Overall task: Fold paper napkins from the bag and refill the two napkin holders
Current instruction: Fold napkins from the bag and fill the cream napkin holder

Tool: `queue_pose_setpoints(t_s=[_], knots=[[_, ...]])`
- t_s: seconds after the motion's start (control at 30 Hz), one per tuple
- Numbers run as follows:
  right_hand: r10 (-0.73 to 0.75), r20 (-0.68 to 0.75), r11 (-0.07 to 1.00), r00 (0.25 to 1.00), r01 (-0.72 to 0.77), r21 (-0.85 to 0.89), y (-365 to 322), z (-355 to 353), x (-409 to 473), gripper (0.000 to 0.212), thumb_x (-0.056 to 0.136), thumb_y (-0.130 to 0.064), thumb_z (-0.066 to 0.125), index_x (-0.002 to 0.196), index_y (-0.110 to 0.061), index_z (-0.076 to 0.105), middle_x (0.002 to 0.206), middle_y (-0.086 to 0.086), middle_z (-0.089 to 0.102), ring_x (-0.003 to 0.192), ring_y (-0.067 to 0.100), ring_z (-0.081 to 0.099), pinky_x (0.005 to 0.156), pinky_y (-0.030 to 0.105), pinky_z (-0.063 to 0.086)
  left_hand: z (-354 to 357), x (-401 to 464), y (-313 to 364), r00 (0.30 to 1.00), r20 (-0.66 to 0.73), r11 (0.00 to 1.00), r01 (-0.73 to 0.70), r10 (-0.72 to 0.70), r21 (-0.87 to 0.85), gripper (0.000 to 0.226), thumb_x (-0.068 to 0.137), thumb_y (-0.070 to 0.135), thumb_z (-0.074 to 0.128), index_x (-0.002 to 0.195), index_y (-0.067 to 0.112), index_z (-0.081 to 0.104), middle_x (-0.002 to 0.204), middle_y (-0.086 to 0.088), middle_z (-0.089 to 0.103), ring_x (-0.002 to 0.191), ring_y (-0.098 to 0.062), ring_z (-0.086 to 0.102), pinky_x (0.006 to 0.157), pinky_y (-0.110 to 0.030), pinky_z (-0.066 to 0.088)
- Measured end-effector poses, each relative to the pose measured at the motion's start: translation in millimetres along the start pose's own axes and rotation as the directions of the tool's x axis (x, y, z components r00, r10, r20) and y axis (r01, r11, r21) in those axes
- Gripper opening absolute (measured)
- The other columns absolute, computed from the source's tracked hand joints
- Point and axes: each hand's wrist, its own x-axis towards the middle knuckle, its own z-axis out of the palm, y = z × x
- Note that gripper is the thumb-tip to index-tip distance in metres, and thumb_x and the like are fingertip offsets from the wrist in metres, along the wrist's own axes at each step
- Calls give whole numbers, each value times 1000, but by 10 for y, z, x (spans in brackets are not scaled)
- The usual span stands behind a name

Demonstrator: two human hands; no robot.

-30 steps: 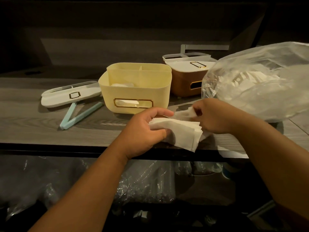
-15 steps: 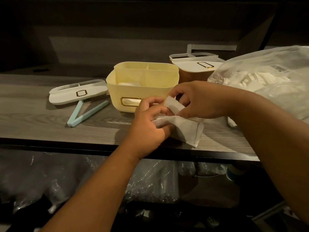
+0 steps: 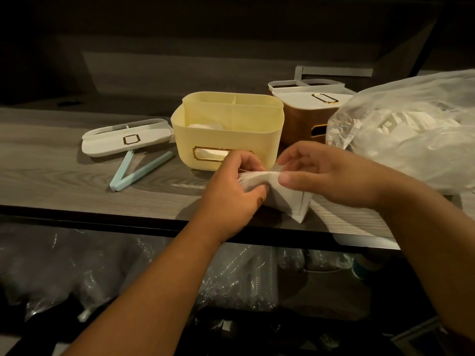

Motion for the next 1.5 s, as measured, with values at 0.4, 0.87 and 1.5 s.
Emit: queue_pose_setpoints(t_s=[0.4, 0.87, 1.5], knots=[[-50, -327, 945, 944, 151, 291, 345, 467, 121, 46, 85, -22, 77, 123, -40, 58, 113, -13, 63, 98, 5, 65, 78, 29, 60, 40, 20, -23, 993, -118, 997, 27, -19, 67, 45, 83, 11, 75, 114, 35, 53, 118, 16, 56, 103, -4, 58, 70, -9, 50], [-89, -367, 975, 926, 157, 160, 370, 515, 152, 41, 85, -24, 78, 114, -37, 52, 101, -16, 61, 86, 3, 61, 66, 18, 48, 61, 60, -37, 1000, -11, 998, -19, 20, 58, 52, 84, -4, 56, 121, 32, 48, 120, 7, 54, 107, -7, 54, 79, -9, 45], [-14, -480, 766, 877, 318, 558, -326, -17, 333, 45, 82, -20, 77, 120, -33, 57, 104, -8, 72, 92, 12, 73, 69, 30, 62, -580, 522, 712, 997, 1, 993, -79, 79, 88, 26, 91, 34, 70, 114, 36, 60, 106, 17, 63, 95, -2, 65, 73, -24, 60]])
